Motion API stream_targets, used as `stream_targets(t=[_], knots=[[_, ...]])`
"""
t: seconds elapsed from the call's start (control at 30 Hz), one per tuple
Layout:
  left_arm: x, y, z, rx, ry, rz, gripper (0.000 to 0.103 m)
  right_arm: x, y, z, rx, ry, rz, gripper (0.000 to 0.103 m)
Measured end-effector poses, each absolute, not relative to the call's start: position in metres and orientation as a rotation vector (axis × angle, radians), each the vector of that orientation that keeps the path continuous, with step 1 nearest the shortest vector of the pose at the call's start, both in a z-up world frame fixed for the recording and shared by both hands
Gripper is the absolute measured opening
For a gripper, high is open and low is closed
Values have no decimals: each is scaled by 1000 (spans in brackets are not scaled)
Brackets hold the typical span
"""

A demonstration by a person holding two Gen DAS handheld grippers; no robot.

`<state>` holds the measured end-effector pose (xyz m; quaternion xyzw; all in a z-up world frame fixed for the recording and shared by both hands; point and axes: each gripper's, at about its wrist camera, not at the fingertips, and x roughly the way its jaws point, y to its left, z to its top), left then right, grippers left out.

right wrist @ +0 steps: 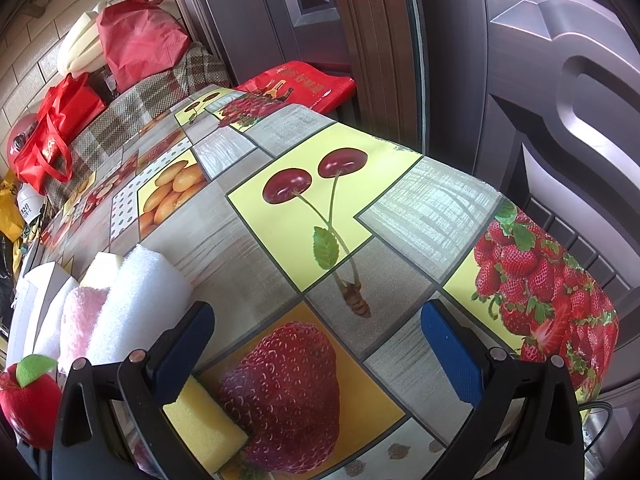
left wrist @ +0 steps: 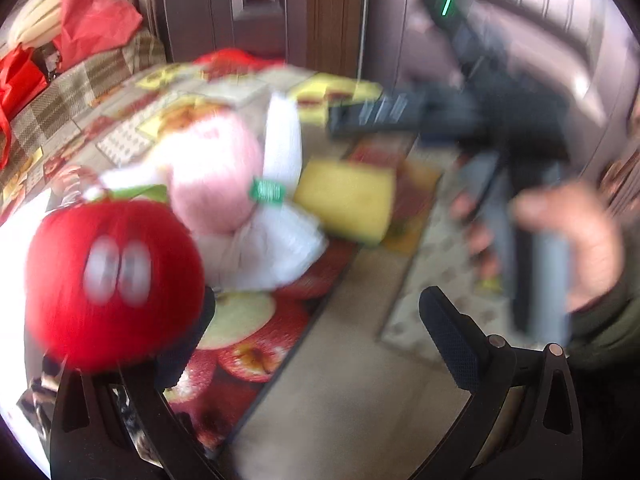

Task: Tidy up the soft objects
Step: 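Grasp the yellow tissue pack with the left tool while the right tool grasps the yellow sponge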

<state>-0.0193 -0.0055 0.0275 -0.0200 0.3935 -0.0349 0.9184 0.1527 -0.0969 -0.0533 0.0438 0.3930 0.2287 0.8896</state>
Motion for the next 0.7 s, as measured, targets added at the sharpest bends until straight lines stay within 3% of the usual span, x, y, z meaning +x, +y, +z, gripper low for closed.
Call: stream_targets(t=[0.23, 0.4, 0.7], knots=[[-94, 30, 117, -207, 461, -76, 102, 153, -96, -54, 98, 816, 478, 103], [-168, 89, 128, -257, 332, 45, 103, 153, -97, -54, 103, 815, 481, 103], [-184, 85, 69, -113, 653, 53, 103, 152, -100, -53, 110, 814, 485, 103]])
